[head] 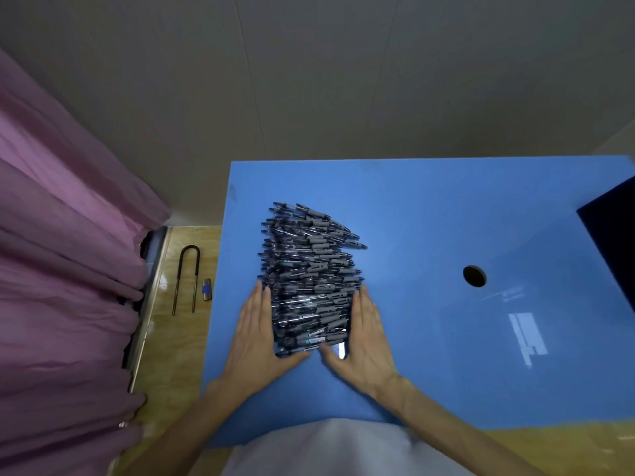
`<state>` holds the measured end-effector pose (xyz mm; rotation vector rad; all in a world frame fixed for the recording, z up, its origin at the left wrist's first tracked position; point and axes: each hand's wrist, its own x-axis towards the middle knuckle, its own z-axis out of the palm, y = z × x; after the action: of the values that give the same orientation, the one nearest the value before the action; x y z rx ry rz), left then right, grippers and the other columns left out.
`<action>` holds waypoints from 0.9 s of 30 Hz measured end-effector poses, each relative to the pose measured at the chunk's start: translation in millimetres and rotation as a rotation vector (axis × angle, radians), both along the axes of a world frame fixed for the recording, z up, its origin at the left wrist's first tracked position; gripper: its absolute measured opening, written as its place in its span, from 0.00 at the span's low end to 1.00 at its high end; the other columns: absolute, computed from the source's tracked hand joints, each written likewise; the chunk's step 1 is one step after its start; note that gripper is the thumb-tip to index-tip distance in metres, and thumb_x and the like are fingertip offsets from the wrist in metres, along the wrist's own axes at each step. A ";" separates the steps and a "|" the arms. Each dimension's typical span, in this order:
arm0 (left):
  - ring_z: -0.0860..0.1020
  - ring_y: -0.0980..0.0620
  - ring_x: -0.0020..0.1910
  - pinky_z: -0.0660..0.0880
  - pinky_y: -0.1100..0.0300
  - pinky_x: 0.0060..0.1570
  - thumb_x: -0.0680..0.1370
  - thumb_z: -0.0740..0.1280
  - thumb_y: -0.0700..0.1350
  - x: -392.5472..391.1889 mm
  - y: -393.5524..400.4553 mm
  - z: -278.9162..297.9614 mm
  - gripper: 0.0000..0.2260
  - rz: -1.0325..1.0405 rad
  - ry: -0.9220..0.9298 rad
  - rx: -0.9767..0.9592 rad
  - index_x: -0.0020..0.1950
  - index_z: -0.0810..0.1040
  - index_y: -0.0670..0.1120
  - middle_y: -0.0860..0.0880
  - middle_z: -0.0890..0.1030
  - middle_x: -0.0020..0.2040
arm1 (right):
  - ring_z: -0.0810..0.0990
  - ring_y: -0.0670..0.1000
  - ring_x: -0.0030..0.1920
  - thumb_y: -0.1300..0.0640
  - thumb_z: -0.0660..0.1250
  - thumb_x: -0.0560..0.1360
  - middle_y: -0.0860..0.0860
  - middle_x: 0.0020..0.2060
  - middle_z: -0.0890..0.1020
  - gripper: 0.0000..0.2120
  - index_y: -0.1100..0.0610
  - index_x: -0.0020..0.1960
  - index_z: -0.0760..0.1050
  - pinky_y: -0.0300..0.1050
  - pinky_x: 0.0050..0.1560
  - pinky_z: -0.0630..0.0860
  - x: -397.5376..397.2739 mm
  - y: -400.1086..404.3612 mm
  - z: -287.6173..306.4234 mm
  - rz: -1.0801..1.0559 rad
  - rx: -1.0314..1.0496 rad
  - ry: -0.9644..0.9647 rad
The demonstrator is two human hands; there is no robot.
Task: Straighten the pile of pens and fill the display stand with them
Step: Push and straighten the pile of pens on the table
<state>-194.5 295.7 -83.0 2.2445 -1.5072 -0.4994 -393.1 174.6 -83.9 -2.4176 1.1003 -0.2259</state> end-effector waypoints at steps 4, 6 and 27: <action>0.40 0.49 0.83 0.47 0.47 0.81 0.69 0.64 0.79 5.5 -4.6 4.5 0.61 -0.026 -0.028 0.010 0.83 0.37 0.42 0.46 0.39 0.84 | 0.38 0.56 0.82 0.33 0.67 0.73 0.60 0.82 0.41 0.57 0.66 0.81 0.40 0.55 0.81 0.45 18.4 15.5 3.3 -0.035 0.034 -0.074; 0.39 0.50 0.83 0.43 0.50 0.81 0.69 0.63 0.79 8.6 -3.0 5.9 0.61 -0.002 -0.037 0.012 0.83 0.36 0.43 0.46 0.38 0.84 | 0.39 0.56 0.82 0.31 0.66 0.73 0.60 0.82 0.43 0.57 0.66 0.81 0.41 0.55 0.81 0.45 17.3 14.1 4.8 -0.047 0.011 -0.070; 0.44 0.55 0.82 0.41 0.57 0.80 0.64 0.60 0.83 -13.7 1.7 -0.7 0.63 0.217 0.143 -0.018 0.84 0.39 0.45 0.51 0.46 0.84 | 0.32 0.53 0.81 0.37 0.65 0.76 0.56 0.80 0.34 0.54 0.62 0.80 0.32 0.51 0.80 0.37 11.6 26.1 2.6 -0.128 0.135 0.001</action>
<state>-208.2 297.4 -83.6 2.2710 -1.1779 -0.5635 -381.5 200.7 -81.3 -2.2319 1.2312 -0.1857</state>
